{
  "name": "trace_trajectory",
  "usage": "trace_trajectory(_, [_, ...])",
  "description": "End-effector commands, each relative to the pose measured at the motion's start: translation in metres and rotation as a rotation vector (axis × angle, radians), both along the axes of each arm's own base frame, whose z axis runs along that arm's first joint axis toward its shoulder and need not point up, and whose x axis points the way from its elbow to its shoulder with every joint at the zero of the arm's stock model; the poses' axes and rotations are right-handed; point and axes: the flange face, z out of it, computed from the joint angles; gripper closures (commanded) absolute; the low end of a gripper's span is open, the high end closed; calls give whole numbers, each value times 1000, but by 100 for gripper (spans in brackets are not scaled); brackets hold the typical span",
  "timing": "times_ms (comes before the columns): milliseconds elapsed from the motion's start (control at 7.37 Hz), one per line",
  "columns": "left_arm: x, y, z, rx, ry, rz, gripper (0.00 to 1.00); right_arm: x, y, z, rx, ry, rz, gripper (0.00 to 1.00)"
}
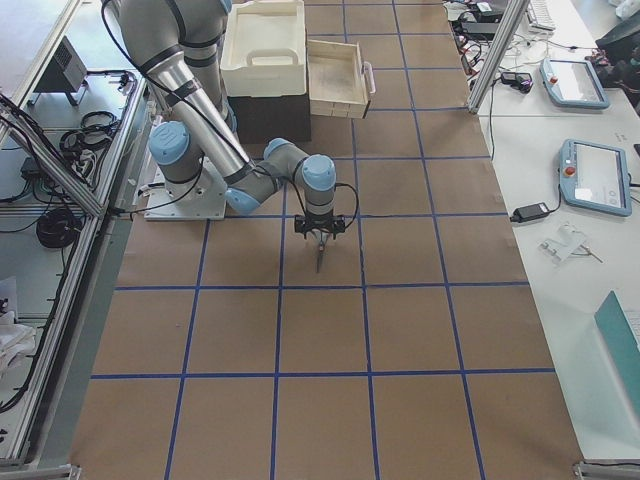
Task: Put scissors in drawer and close it
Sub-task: 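Lower the right gripper and grasp the scissors by the handles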
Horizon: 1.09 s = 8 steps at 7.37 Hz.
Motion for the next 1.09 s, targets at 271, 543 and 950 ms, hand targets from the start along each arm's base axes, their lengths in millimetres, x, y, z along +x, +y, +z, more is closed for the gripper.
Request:
trace_trajectory(271, [0,-5,-4,6,2,2,0,-3,-3,-2,-14,19,22,59])
trace_trajectory(543, [0,1,3,-12,-3,-14,0,-5,-3,0,-18,30,24,91])
trace_trajectory(950, [0,-6,-4,0,0,-4,0,-11,-16,21,-50,62,16,100])
